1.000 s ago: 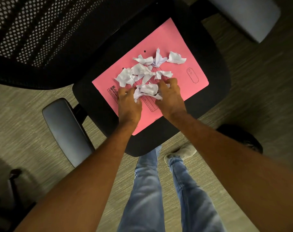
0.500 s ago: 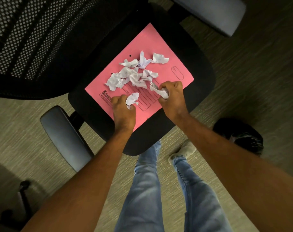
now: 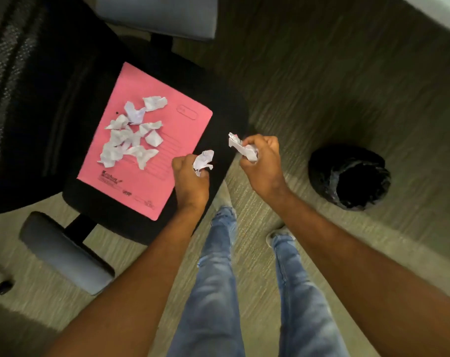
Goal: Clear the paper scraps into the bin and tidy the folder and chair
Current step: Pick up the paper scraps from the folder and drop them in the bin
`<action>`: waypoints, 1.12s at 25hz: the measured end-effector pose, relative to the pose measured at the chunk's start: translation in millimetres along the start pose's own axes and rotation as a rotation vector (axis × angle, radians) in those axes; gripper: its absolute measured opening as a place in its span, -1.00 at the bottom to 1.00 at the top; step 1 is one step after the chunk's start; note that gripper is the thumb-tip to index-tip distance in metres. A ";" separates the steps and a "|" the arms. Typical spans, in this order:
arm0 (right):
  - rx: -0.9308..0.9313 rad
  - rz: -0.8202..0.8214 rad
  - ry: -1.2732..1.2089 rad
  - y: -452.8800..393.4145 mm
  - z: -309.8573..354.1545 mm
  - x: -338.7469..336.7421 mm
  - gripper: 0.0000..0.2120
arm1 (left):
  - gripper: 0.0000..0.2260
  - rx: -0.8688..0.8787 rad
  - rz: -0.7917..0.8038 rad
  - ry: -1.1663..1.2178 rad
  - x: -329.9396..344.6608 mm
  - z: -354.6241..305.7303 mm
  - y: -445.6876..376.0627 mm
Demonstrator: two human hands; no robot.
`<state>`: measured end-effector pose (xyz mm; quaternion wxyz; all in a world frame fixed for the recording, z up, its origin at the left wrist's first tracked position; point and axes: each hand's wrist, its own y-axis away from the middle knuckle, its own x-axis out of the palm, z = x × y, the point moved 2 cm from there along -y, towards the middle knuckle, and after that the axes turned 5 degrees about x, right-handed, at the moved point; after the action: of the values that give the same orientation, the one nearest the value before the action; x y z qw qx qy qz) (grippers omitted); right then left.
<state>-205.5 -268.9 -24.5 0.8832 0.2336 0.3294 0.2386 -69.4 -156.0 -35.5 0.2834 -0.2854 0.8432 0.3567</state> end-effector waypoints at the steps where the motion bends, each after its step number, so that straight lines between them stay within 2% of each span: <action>1: 0.017 -0.039 -0.023 1.7 -16.4 -19.8 -0.70 | -0.79 0.044 0.018 -0.035 17.0 -13.9 4.7; 8: 0.229 -0.286 -0.131 21.9 -175.9 -171.2 -0.68 | -0.78 0.223 0.201 -0.129 167.8 -116.3 64.6; 13: 0.440 -0.396 -0.172 33.7 -305.2 -241.3 -0.69 | -0.79 0.292 0.346 -0.185 288.5 -163.9 109.4; 19: 0.596 -0.407 -0.219 9.6 -420.0 -264.1 -0.67 | -0.69 0.233 0.516 -0.277 419.1 -173.6 128.1; 28: 0.747 -0.368 -0.353 -55.7 -513.6 -260.9 -0.66 | -0.66 0.010 0.645 -0.240 545.3 -148.8 101.9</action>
<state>-721.3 -331.1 -279.6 0.8085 0.5112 0.2734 -0.1010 -548.8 -362.4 -275.3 0.2549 0.0412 0.8523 0.4549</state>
